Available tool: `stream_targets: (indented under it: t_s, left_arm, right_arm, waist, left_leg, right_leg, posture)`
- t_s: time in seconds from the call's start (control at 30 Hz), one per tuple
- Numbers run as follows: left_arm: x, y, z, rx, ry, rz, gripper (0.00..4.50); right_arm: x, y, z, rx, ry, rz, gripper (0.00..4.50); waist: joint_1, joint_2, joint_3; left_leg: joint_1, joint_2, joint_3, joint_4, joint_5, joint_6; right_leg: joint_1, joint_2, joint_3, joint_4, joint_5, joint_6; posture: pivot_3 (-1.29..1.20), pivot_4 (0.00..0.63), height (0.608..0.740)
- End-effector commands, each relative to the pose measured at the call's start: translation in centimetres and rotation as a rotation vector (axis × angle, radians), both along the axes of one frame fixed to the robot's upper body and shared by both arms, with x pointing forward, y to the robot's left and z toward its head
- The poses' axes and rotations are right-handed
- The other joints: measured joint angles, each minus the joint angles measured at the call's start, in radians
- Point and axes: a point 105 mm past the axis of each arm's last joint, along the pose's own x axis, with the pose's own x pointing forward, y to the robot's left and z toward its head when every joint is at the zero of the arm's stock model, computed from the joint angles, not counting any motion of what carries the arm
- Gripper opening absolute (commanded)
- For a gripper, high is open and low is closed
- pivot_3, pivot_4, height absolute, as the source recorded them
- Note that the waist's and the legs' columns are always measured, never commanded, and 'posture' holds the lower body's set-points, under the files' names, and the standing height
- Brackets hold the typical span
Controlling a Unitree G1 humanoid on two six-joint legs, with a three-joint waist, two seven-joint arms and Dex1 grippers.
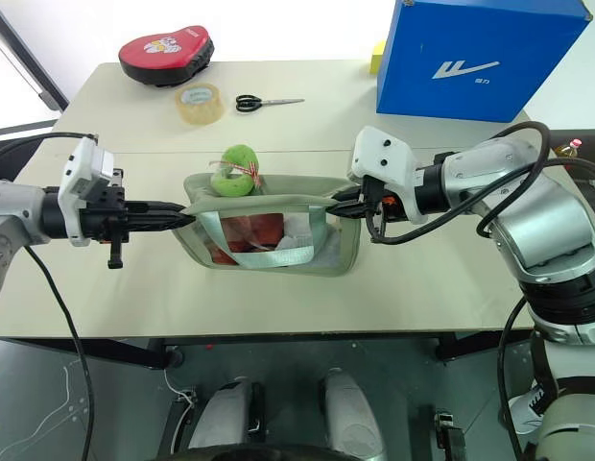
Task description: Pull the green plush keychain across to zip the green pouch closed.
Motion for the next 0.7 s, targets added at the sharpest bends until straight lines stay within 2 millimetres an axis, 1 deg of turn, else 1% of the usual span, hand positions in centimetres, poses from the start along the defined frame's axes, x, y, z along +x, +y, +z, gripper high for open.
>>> stream_targets:
  t_s: [0.03, 0.1, 0.13, 0.17, 0.2, 0.23, 0.3, 0.33, 0.4, 0.5, 0.57, 0.7]
  left_arm:
    - [-0.1, -0.7, -0.5, 0.019, -0.003, -0.034, 0.04]
    - [0.2, -0.7, -0.5, 0.026, -0.012, -0.024, 0.04]
    - [0.3, -0.8, -0.5, 0.03, -0.017, -0.019, 0.0]
    - [0.4, -0.8, -0.5, 0.03, -0.017, -0.02, 0.0]
    - [0.4, -0.8, -0.5, 0.03, -0.017, -0.02, 0.0]
    - [0.4, -0.9, -0.5, 0.028, -0.019, -0.021, 0.0]
    - [0.5, -1.0, -0.5, 0.024, -0.023, -0.025, 0.0]
    - [0.6, -1.1, -0.5, 0.024, -0.024, -0.024, 0.0]
    - [0.7, -1.3, -0.6, 0.024, -0.026, -0.028, 0.0]
    - [0.9, -1.4, -0.6, 0.023, -0.027, -0.03, 0.0]
    - [1.0, -1.5, -0.5, 0.024, -0.031, -0.028, 0.0]
    - [1.0, -1.5, -0.4, 0.022, -0.035, -0.029, 0.0]
  right_arm:
    - [-0.9, 0.0, 1.7, 0.015, -0.093, 0.056, 0.0]
    - [-1.6, -0.3, 2.2, 0.031, -0.092, 0.087, 0.0]
    - [-2.0, -0.5, 2.7, 0.05, -0.085, 0.106, 0.81]
    - [-2.4, -0.8, 3.3, 0.072, -0.093, 0.13, 1.12]
    - [-2.7, -0.9, 4.2, 0.101, -0.105, 0.152, 1.55]
    - [-3.2, -0.8, 5.5, 0.154, -0.129, 0.188, 2.13]
    - [-3.7, -0.4, 7.3, 0.212, -0.155, 0.245, 3.18]
    - [-3.4, 0.3, 8.0, 0.235, -0.165, 0.254, 3.64]
    - [-2.3, 2.1, 8.3, 0.238, -0.173, 0.266, 3.64]
    - [-0.7, 5.5, 7.4, 0.198, -0.179, 0.288, 3.64]
    - [0.7, 7.8, 7.0, 0.176, -0.2, 0.271, 3.64]
    - [1.9, 11.0, 6.3, 0.146, -0.201, 0.272, 3.64]
  waist:
    - [0.003, 0.0, 0.0]
    - [0.007, 0.0, 0.0]
    - [0.008, 0.0, 0.0]
    - [0.008, 0.0, 0.0]
    - [0.009, 0.0, 0.0]
    - [0.009, 0.0, 0.0]
    - [0.007, 0.0, 0.0]
    - [0.006, 0.0, 0.0]
    - [0.002, 0.001, 0.0]
    - [0.002, 0.001, -0.001]
    - [0.004, 0.001, -0.001]
    - [0.012, 0.0, -0.001]
  left_leg:
    - [0.0, 0.0, 0.0, 0.0, 0.0, 0.0]
    - [0.0, 0.0, 0.0, 0.0, 0.0, 0.0]
    - [0.0, 0.0, 0.0, 0.0, 0.0, 0.0]
    - [0.0, 0.0, 0.0, 0.0, 0.0, 0.0]
    - [0.0, 0.0, 0.0, 0.0, 0.0, 0.0]
    - [0.0, 0.0, 0.0, 0.0, 0.0, 0.0]
    - [0.0, 0.0, 0.0, 0.0, 0.0, 0.0]
    - [0.001, 0.0, 0.0, 0.0, 0.0, 0.0]
    - [0.002, 0.0, 0.0, 0.0, 0.0, 0.0]
    - [0.002, 0.0, 0.001, 0.0, 0.0, 0.0]
    - [0.002, 0.0, 0.002, 0.0, 0.0, 0.0]
    - [-0.001, 0.0, 0.002, 0.0, 0.0, 0.0]
  right_leg:
    - [0.0, 0.0, 0.0, 0.0, 0.0, 0.0]
    - [0.0, 0.0, 0.0, 0.0, 0.0, 0.0]
    - [0.0, 0.0, 0.0, 0.0, 0.0, 0.0]
    - [0.0, 0.0, 0.0, 0.0, 0.0, 0.0]
    - [0.0, 0.0, 0.0, 0.0, 0.0, 0.0]
    - [0.001, 0.0, 0.0, 0.0, 0.0, 0.0]
    - [0.001, 0.0, 0.0, 0.0, 0.0, 0.0]
    - [0.001, 0.0, -0.001, 0.0, 0.0, 0.0]
    - [0.002, 0.0, 0.0, 0.0, 0.0, 0.0]
    - [0.002, 0.0, -0.001, 0.0, 0.0, 0.0]
    - [0.002, 0.0, 0.0, 0.0, 0.0, 0.0]
    - [0.0, -0.001, -0.001, 0.0, 0.0, 0.0]
  posture:
    - [0.0, 0.15, 0.737]
    - [0.0, 0.15, 0.737]
    - [0.0, 0.15, 0.737]
    - [0.0, 0.15, 0.737]
    - [0.0, 0.15, 0.737]
    - [0.0, 0.15, 0.737]
    - [0.0, 0.15, 0.737]
    - [0.0, 0.15, 0.737]
    - [0.0, 0.15, 0.737]
    - [0.0, 0.15, 0.737]
    - [0.0, 0.15, 0.737]
    - [0.0, 0.15, 0.737]
